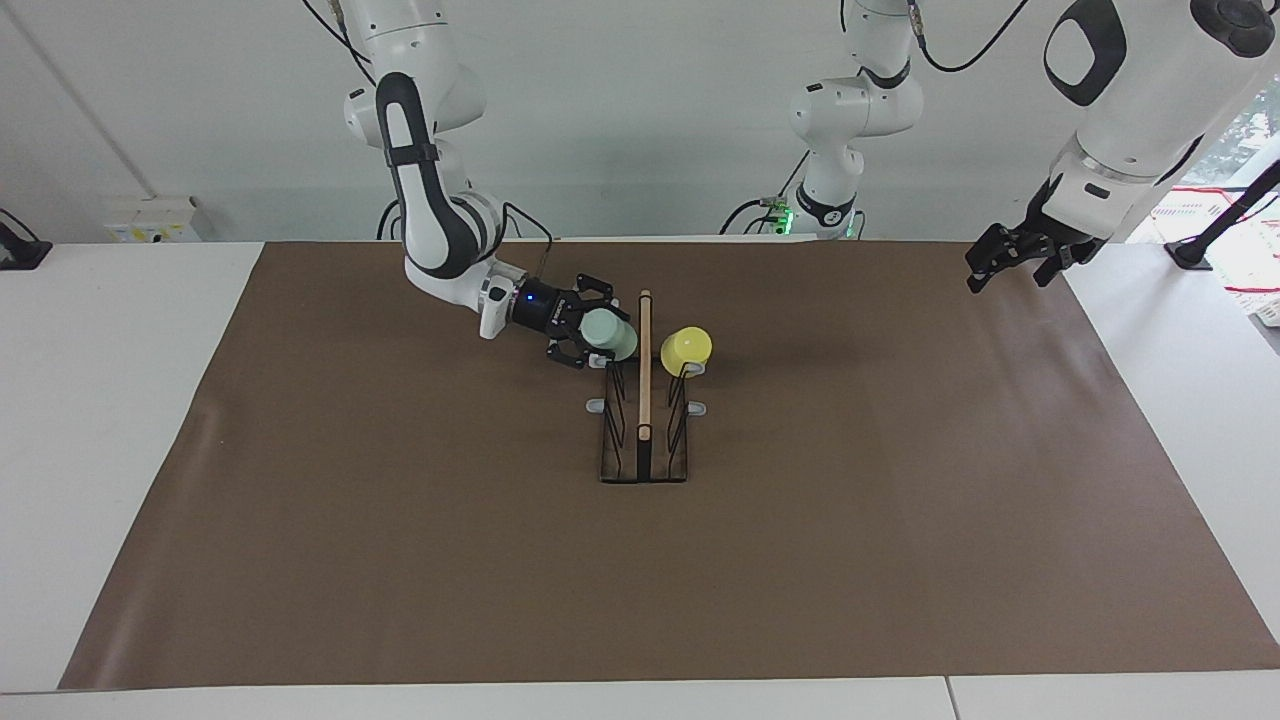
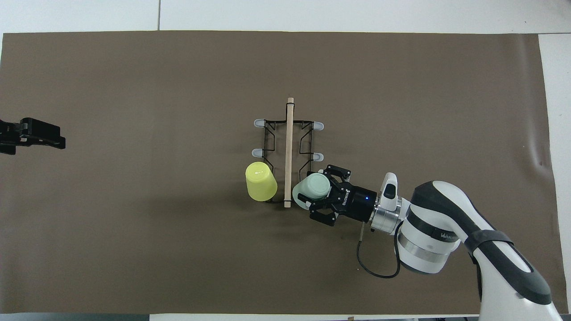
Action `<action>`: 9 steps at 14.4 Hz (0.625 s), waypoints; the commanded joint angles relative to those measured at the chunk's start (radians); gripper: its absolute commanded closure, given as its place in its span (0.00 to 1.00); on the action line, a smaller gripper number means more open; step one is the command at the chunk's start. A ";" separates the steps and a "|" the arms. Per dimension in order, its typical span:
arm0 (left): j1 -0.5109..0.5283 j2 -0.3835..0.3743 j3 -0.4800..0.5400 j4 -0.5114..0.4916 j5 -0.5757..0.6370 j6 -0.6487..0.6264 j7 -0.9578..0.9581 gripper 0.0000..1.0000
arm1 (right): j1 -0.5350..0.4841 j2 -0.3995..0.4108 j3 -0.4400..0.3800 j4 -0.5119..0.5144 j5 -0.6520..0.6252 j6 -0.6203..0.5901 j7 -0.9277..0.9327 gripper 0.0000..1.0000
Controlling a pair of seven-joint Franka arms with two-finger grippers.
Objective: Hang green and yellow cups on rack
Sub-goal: 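Lower the green cup onto a rack peg with the right gripper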
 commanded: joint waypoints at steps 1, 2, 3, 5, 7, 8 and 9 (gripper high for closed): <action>-0.004 -0.004 0.001 0.004 0.017 -0.010 0.005 0.00 | 0.003 -0.005 0.005 -0.025 0.015 -0.011 -0.016 0.76; -0.003 -0.004 0.001 0.004 0.015 -0.010 0.005 0.00 | 0.003 -0.005 0.005 -0.023 0.015 -0.012 -0.014 0.01; -0.003 -0.006 0.001 0.004 0.017 -0.010 0.005 0.00 | 0.000 -0.005 0.005 -0.023 0.015 -0.012 -0.014 0.00; -0.003 -0.004 0.001 0.004 0.017 -0.010 0.005 0.00 | -0.016 -0.021 0.004 -0.016 0.015 -0.017 0.001 0.00; -0.003 -0.004 0.001 0.004 0.015 -0.010 0.005 0.00 | -0.066 -0.066 0.002 0.001 -0.020 -0.014 0.054 0.00; -0.003 -0.004 0.001 0.004 0.017 -0.010 0.005 0.00 | -0.098 -0.080 0.002 0.004 -0.065 -0.018 0.087 0.00; -0.003 -0.004 0.001 0.004 0.015 -0.010 0.005 0.00 | -0.146 -0.090 0.002 0.019 -0.135 -0.040 0.125 0.00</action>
